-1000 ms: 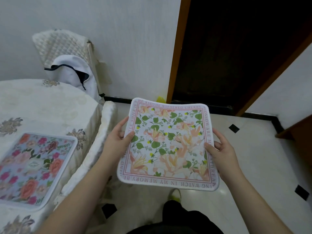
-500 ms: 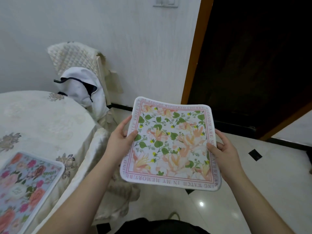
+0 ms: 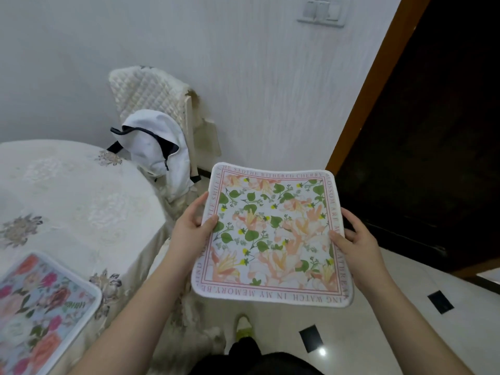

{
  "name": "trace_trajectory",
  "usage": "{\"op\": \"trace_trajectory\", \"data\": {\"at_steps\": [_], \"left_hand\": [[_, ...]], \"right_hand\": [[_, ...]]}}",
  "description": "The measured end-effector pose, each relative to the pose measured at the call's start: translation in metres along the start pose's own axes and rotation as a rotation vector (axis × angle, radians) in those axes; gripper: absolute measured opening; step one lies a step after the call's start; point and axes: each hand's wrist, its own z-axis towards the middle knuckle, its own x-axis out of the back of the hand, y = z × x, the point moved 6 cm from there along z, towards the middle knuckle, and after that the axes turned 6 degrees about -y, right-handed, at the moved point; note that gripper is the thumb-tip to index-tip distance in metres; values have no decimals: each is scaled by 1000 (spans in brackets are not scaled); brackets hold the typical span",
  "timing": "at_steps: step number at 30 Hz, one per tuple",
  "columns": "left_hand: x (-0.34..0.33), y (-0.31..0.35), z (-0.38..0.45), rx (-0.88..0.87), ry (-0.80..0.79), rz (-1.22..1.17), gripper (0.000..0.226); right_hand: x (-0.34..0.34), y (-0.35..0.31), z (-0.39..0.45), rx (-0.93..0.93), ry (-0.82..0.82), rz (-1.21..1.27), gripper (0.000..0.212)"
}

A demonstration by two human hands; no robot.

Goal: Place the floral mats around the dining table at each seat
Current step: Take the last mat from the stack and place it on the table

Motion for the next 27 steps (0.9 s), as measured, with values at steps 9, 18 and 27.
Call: {"op": "trace_trajectory", "data": {"at_steps": [9,18,27], "left_hand": [[54,16,76,-3,77,-91,54],[90,29,138,8,154,-84,54],[105,38,211,58,280,-90,53]], "right_hand": [[-64,-41,94,26,-84,-67,54],[-109,-74,173,70,-175,-108,55],[-149,-102,288,58,-311,-128,52]]}}
